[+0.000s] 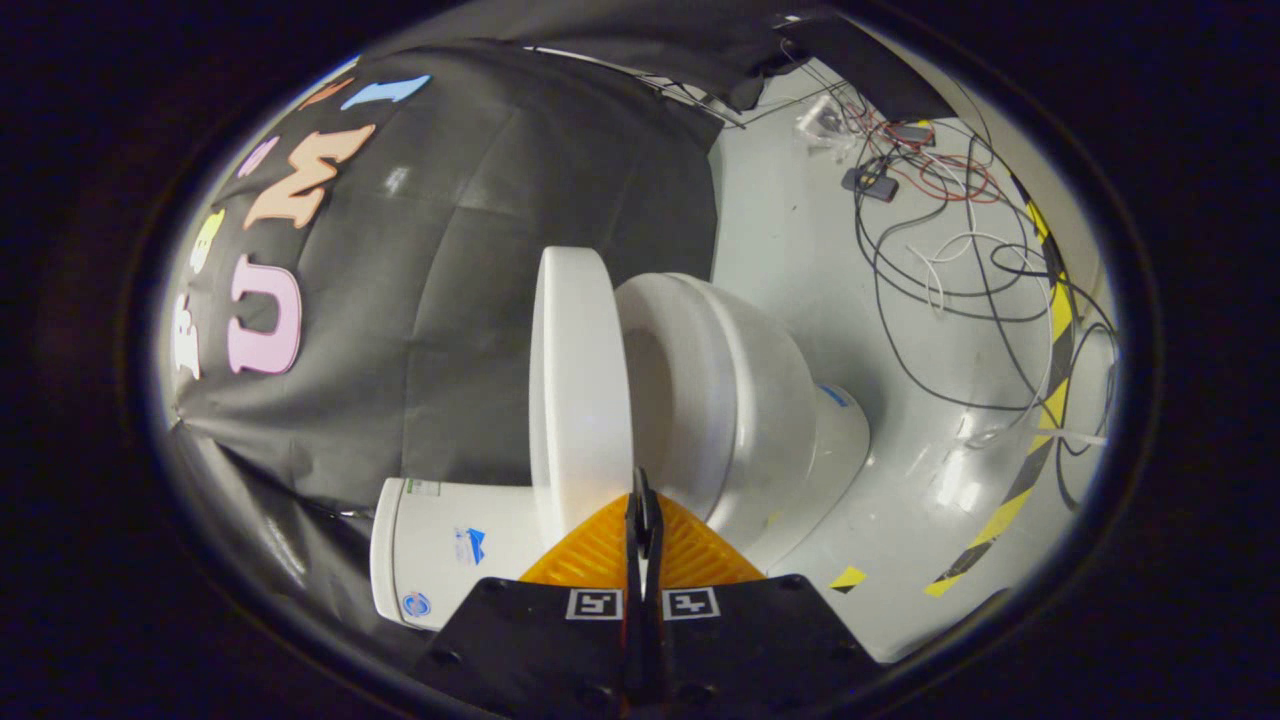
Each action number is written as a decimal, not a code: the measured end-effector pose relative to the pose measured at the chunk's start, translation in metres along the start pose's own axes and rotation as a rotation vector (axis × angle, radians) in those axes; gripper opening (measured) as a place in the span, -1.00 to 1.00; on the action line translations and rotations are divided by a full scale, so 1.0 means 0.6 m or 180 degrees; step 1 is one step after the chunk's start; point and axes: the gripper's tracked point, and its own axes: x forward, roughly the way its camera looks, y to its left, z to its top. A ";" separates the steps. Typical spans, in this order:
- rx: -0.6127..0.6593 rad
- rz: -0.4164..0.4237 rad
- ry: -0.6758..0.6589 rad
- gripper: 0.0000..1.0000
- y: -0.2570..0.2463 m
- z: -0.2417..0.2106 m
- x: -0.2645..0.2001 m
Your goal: Open the toilet lid.
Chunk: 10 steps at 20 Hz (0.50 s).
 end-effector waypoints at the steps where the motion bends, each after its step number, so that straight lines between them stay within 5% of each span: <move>1: -0.0107 -0.0076 -0.0008 -0.99 0.006 0.000 -0.005; 4: -0.0325 -0.0255 -0.0061 -0.99 0.041 0.003 -0.024; 10: -0.0534 -0.0183 -0.0135 -0.99 0.133 -0.006 -0.060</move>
